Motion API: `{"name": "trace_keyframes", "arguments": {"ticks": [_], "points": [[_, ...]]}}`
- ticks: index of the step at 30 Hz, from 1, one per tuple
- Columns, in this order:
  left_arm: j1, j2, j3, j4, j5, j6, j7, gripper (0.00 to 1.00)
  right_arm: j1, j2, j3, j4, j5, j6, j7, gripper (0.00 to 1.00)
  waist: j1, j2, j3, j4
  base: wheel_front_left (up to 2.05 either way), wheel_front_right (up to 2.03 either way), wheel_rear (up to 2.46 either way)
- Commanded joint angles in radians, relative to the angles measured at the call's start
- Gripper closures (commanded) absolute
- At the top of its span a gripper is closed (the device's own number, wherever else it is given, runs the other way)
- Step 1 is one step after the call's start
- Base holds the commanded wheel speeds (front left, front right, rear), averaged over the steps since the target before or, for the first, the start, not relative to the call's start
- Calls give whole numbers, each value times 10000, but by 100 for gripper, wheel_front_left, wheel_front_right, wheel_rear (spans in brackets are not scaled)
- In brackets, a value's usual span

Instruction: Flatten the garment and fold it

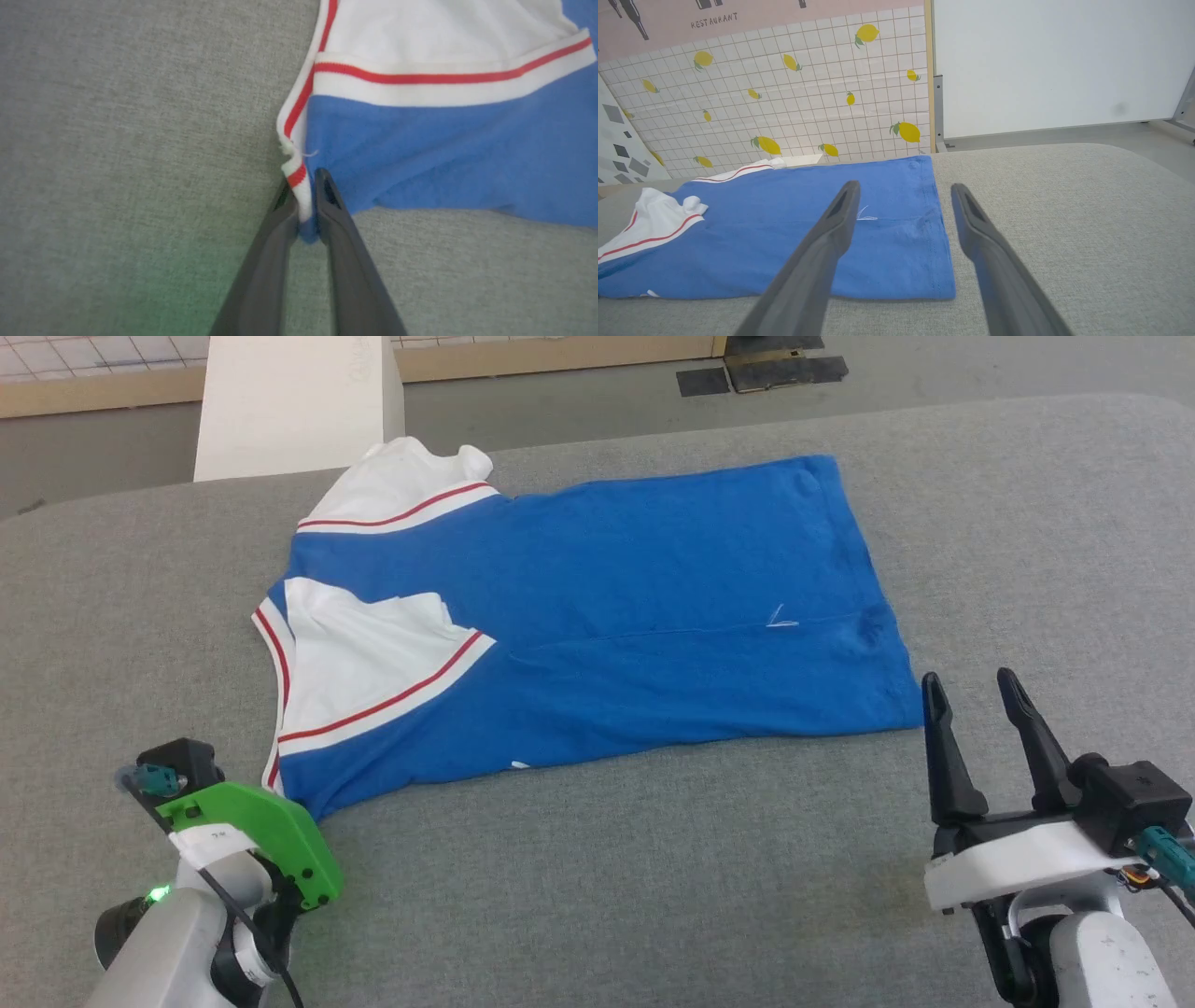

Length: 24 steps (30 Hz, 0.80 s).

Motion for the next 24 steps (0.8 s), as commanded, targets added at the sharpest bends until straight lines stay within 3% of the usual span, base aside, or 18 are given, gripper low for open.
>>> {"name": "trace_keyframes", "arguments": {"ticks": [1, 6, 10, 17, 24], "points": [[277, -97, -183, 116, -151, -71, 173, 100, -49, 27, -40, -18, -90, -15, -16, 0, 1, 63, -10, 28, 0, 0, 0], [334, -114, -261, -59, -110, -155, 41, 100, -286, 27, -169, 187, -68, -15, 6, 0, 1, 63, -45, 157, 0, 0, 0], [267, -132, -352, -98, -60, -240, -17, 100, -952, 27, -504, 892, -159, -15, 667, 0, 1, 63, -14, 267, 0, 0, 0], [-55, -207, -582, -156, 96, -360, -52, 100, -2527, 27, -1433, 2862, -479, -15, 4009, 0, 1, 63, 273, 586, 0, 0, 0], [-376, -219, -747, -232, 221, -503, -90, 100, -3456, 28, -1862, 3655, -1564, -15, 7357, 0, 1, 63, 650, 932, 0, 0, 0]]}}
